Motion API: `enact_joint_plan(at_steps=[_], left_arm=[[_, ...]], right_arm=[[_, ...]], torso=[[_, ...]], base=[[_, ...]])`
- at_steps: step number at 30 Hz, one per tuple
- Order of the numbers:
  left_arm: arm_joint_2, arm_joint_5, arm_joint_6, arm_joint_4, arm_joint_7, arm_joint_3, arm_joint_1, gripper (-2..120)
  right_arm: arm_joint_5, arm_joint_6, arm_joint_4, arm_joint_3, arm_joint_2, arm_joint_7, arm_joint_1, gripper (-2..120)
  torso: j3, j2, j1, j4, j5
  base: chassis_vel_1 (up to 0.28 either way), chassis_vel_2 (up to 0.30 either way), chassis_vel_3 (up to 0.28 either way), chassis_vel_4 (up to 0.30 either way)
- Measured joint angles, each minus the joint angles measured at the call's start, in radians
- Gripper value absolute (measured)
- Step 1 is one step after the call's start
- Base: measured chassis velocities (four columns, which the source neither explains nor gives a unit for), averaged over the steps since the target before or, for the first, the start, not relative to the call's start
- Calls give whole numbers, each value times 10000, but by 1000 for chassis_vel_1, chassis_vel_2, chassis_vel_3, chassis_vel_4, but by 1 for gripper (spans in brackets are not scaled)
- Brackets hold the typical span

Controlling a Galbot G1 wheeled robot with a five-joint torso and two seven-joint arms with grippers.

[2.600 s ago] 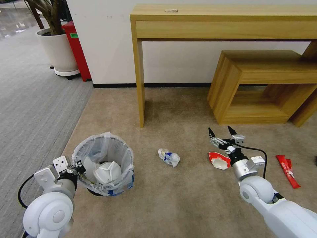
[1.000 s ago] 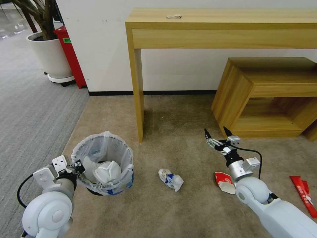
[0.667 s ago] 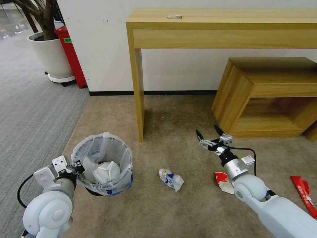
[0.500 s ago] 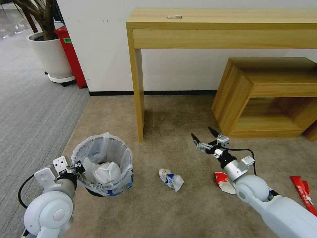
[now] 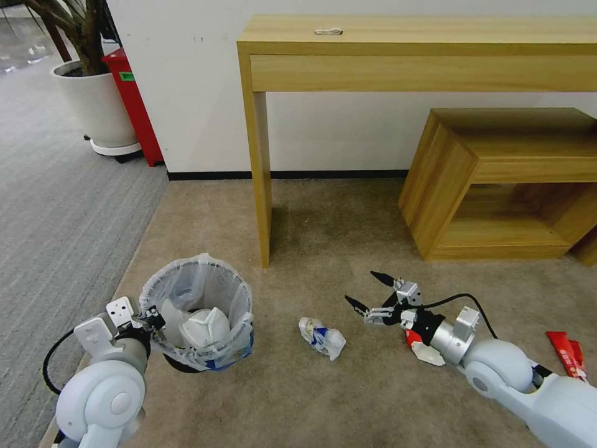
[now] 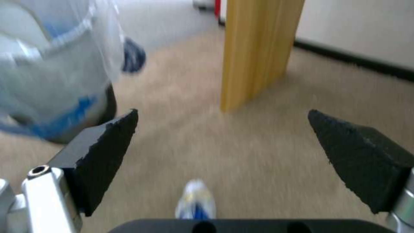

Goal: Pick up the trash bin and place the garbage on the floor into it.

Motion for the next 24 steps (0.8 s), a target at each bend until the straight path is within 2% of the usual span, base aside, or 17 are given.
enact_joint_plan(at_steps=[5,8,10,11,13,15,24], left_arm=[[-39,69,-13,1,40,9,10,1],[-58,111,-25,10,49,9,26,1],[-72,135,-29,18,54,7,34,1],[-94,166,-35,29,62,7,47,1],[-110,185,-39,38,67,6,54,1],[-143,220,-45,50,80,3,71,1],[-243,272,-63,50,93,-26,83,1]], right_arm=[[-56,-813,263,-161,-170,208,87,100],[-52,-1699,451,-664,-187,808,432,100],[-20,-1924,496,-823,-184,1051,535,100],[62,-2418,590,-909,-180,1099,640,100],[106,-2644,663,-997,-176,1246,718,100],[333,-3273,809,-1203,-136,1357,941,100],[594,-3963,420,-2207,424,2004,1788,100]], torso=[[0,-1,0,-1,-1],[0,-1,0,0,0],[0,-1,0,1,0],[0,-1,0,1,0],[0,-1,0,0,-2],[0,-1,0,0,-1],[0,-1,0,0,-2]], base=[[0,0,0,0],[0,0,0,0],[0,0,0,0],[0,0,0,0],[0,0,0,0],[0,0,0,0],[0,0,0,0]])
